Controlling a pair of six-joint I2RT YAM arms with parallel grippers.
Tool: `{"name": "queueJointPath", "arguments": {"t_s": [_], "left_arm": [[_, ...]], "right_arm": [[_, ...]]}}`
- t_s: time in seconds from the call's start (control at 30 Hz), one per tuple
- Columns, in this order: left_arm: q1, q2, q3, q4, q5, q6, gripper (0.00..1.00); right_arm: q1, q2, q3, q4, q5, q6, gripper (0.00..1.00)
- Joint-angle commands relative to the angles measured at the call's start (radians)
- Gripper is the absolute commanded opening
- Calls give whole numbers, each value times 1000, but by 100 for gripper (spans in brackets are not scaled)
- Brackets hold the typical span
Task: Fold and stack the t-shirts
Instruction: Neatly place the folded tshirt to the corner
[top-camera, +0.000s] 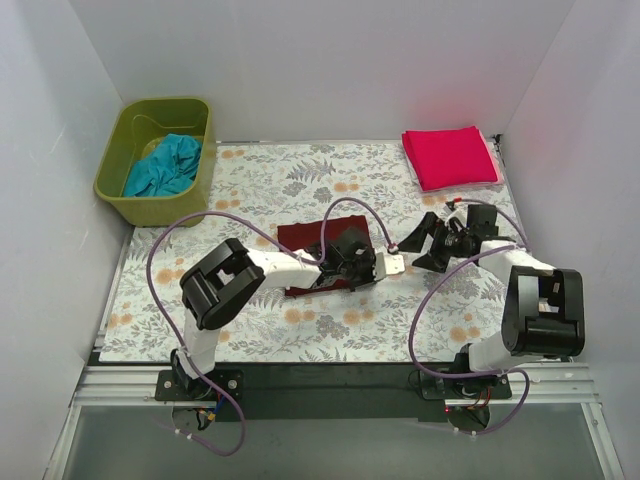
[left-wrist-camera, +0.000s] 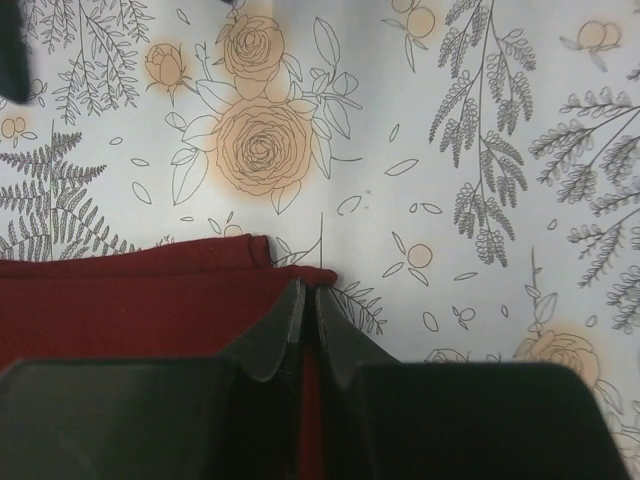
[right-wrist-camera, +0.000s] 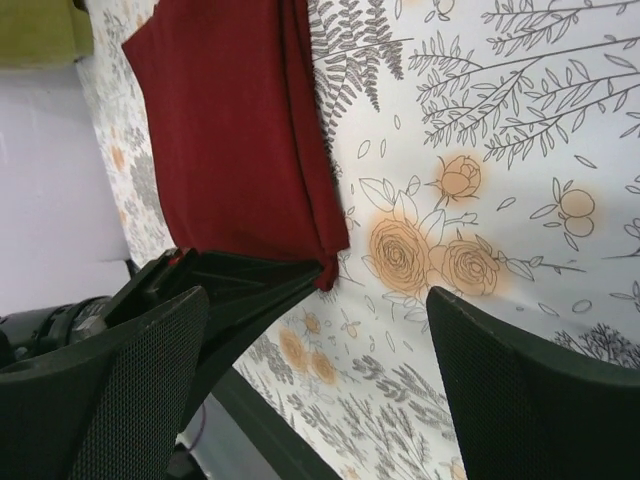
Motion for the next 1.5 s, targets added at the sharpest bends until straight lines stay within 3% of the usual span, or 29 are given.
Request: {"name": "queueJointPath", "arguments": {"t_s": [0.0, 0.4, 0.67, 0.93, 1.07, 1.33, 1.47], "left_arm": [[15, -104, 34, -19, 83, -96, 0], [28, -182, 57, -48, 149, -125, 0], [42, -163, 77, -45, 159, -148, 0], [46, -154, 72, -33, 160, -148, 0], [57, -145, 66, -17, 152, -148, 0], [63, -154, 62, -14, 171, -159, 0], [63, -162, 52, -11, 177, -168, 0]], "right_arm": [[11, 26, -80, 229, -19, 176, 95], [180, 138, -186, 682, 57, 471, 98], [263, 224, -214, 842, 178, 599, 95], [292, 327, -183, 900, 226, 673, 81], [318, 322, -188, 900, 241, 731, 79], [335, 371, -145, 899, 324, 699, 54], [341, 379, -119, 894, 356, 702, 54]]}}
